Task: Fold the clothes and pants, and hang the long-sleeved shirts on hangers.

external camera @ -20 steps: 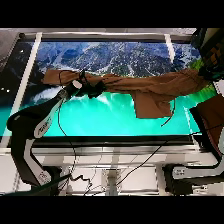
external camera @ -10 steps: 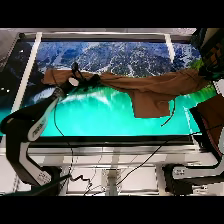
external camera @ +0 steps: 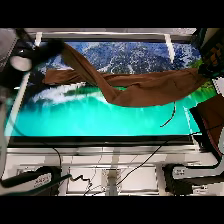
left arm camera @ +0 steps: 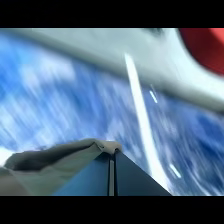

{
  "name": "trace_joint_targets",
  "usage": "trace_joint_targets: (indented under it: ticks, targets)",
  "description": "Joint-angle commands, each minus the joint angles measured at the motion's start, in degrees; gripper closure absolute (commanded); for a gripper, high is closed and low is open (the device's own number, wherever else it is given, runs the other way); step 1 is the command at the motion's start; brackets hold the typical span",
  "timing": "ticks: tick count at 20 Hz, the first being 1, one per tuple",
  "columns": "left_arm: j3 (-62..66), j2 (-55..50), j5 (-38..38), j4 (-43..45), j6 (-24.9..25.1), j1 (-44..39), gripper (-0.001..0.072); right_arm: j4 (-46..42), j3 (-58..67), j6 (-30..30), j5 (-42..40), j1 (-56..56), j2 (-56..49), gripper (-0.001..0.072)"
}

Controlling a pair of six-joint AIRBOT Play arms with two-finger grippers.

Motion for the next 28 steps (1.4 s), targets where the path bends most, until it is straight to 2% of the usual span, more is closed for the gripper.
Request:
trace_joint_targets:
  ticks: [1, 3, 5, 8, 10, 13, 16, 19, 22, 28]
  targets:
    - [0.1, 9.4, -1.3, 8.7, 0.7, 7.0, 0.0696, 3.0, 0.0, 0.0, -0.2, 0.1, 0.2, 0.0681]
    - [0.1, 11.5, -7.1, 10.4, 0.5, 11.6, 0.0696, 6.1, 0.0, 0.0, -1.0, 0.1, 0.9, 0.0681]
    - [0.0, 11.7, -17.0, 12.0, -0.1, 16.7, 0.0696, 8.9, 0.1, 0.0, -2.1, 0.1, 2.0, 0.0681]
    - [0.0, 10.1, -31.8, 21.9, -6.2, 23.3, 0.0696, 10.2, 1.0, 0.0, -0.9, 0.1, 3.3, 0.0681]
    - [0.0, 8.1, -39.8, 30.1, -11.1, 26.6, 0.0696, 10.2, 1.1, 0.0, 3.0, 0.1, 4.3, 0.0681]
    - [0.0, 4.1, -48.3, 35.1, -11.9, 28.9, 0.0696, 9.6, 2.2, -0.2, 14.4, 0.1, 4.7, 0.0681]
    - [0.0, -0.6, -55.0, 36.5, -8.3, 29.0, 0.0696, 8.0, 1.9, -1.2, 27.6, 0.1, 4.6, 0.0681]
    - [0.0, -5.0, -61.1, 39.8, -5.7, 29.0, 0.0696, 7.0, 1.4, -3.0, 35.6, 0.0, 4.6, 0.0681]
    - [0.0, -8.8, -66.7, 43.5, -5.7, 29.0, 0.0695, 7.5, -2.8, -3.5, 37.4, 0.1, 5.7, 0.0681]
    - [0.0, -13.4, -69.9, 45.7, -5.6, 29.0, 0.0696, 7.5, -26.4, -5.2, 37.4, 0.0, 13.2, 0.0680]
